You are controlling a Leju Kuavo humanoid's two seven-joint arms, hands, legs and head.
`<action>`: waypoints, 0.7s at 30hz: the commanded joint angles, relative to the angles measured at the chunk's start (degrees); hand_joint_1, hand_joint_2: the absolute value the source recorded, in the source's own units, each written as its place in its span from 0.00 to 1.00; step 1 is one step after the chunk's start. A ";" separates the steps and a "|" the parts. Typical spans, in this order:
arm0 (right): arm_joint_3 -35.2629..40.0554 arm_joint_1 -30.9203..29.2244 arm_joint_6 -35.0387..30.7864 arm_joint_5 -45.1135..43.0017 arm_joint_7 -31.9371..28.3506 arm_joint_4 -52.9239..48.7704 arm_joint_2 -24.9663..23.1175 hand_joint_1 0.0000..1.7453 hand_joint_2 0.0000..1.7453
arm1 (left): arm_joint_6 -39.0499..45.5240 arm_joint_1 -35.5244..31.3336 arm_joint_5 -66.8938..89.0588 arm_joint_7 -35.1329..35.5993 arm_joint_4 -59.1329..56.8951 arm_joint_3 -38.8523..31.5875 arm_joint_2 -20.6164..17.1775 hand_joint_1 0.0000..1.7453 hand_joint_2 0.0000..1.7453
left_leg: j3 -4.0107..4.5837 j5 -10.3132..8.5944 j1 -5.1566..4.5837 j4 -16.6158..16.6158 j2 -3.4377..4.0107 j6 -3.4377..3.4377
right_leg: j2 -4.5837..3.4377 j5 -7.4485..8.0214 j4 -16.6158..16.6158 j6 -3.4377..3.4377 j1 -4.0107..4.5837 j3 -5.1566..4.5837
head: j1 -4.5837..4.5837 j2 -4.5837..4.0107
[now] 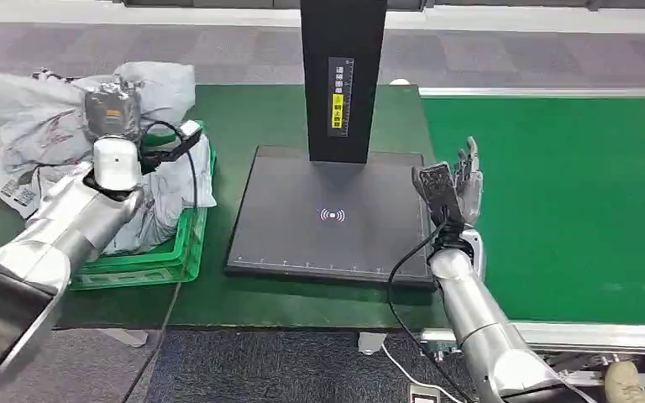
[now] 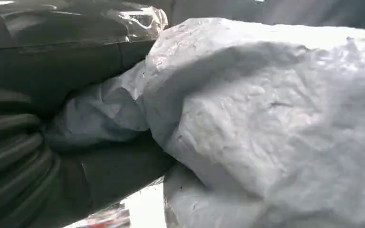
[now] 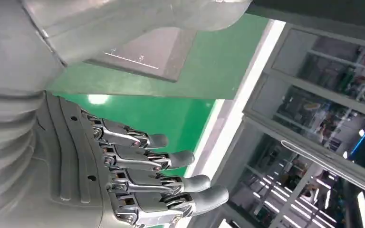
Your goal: Moved the parcel from conveyor to table for the left to box.
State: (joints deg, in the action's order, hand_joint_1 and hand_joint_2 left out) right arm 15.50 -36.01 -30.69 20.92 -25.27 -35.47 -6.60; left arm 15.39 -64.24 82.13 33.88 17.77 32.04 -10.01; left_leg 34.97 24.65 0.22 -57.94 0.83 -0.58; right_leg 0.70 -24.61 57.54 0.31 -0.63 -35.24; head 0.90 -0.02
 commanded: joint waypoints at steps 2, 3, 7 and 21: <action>-1.20 -1.84 0.93 -0.61 -0.31 2.45 1.88 0.00 1.00 | -17.71 -0.76 -1.96 -3.13 -6.05 -7.84 1.50 1.00 1.00 | 0.00 0.02 0.05 0.01 -0.20 0.03 | 0.08 -0.02 -0.09 0.02 0.04 0.14 | -0.02 0.00; -1.23 -1.46 1.01 -0.62 -0.34 2.03 2.03 0.00 1.00 | -18.15 -0.50 -1.88 -3.08 -5.90 -7.97 1.79 1.00 1.00 | -0.07 0.01 0.07 0.06 -0.28 0.05 | 0.12 -0.02 -0.18 0.03 0.06 0.25 | 0.00 0.00; -1.52 -0.14 1.17 -0.60 -0.28 0.72 3.01 0.00 1.00 | -14.22 0.60 -10.14 -7.54 -4.82 -16.38 4.41 0.00 1.00 | -0.02 0.00 0.00 0.06 -0.35 0.03 | 0.23 -0.03 -0.18 0.02 0.00 0.22 | -0.02 0.00; -0.99 0.14 0.90 1.13 1.58 -0.25 1.84 0.00 1.00 | 10.91 -1.01 -4.81 -9.33 -2.67 -16.97 2.13 0.00 1.00 | 0.13 0.04 0.03 -0.07 -0.21 0.00 | 0.08 -0.02 -0.06 0.00 0.06 0.01 | -0.02 0.00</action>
State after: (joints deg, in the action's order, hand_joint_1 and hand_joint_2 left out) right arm 15.45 -34.45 -29.86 21.26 -24.57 -36.50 -4.66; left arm 14.91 -62.02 72.49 23.28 15.76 19.37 -7.08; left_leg 35.12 24.64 0.18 -57.97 0.70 -0.58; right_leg 0.81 -24.60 57.53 0.32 -0.64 -35.29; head 0.87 -0.02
